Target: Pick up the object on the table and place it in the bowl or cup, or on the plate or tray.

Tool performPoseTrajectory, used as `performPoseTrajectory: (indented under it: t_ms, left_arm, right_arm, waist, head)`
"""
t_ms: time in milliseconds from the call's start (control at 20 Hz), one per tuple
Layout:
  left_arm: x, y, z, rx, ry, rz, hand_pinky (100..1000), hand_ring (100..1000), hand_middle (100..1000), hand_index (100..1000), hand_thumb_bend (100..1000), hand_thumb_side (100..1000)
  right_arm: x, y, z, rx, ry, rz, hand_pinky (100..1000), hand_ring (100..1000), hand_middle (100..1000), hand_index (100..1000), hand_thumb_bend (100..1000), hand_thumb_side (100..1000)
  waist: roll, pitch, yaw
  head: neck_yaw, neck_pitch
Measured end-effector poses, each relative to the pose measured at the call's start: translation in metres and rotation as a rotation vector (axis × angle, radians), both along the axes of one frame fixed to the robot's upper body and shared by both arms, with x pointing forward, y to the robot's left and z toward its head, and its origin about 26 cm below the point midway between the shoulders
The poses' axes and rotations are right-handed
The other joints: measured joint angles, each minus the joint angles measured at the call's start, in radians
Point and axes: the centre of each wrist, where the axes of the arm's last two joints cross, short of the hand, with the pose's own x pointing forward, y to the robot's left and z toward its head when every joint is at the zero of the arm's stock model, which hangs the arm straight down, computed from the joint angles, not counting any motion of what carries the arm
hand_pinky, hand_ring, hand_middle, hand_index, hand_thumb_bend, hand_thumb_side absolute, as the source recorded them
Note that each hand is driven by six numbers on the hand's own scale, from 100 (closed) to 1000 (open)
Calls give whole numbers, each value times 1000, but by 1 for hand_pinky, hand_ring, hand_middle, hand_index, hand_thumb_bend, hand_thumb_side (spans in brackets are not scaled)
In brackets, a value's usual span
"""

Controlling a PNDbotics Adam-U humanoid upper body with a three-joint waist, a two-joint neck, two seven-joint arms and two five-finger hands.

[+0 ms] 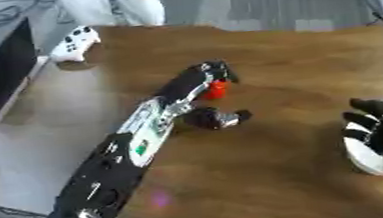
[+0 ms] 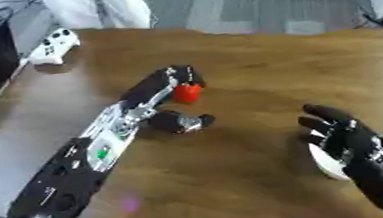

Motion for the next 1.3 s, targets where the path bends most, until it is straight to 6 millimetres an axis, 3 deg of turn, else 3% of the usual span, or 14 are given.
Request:
performPoseTrajectory:
  t_ms: [300,650,950,1300]
  left_arm:
    - [1,0,0,14,-14,-1,724,627,656,736,491,606]
    - [12,6,45,70,-116,2,711,634,669,740,516,627]
    - [18,21,66,113,-146,34,710,637,668,736,557,678]
    - [27,43,65,144,-101,94,724,634,662,732,584,727]
  right_arm:
    - [0,2,0,7,0,1,938,988,1000,1000,100,802]
    - [0,2,0,7,0,1,938,988,1000,1000,100,801]
    - [0,2,0,7,1,3,938,987,1000,1000,100,800]
    - [0,3,0,7,2,13,938,988,1000,1000,100,800]
  waist:
    - [-1,1,0]
    - [-1,0,2]
    - [0,0,-1]
    - [0,0,-15]
  head:
    - [0,-8]
    - [1,-8]
    - [-1,4]
    - [-4,28]
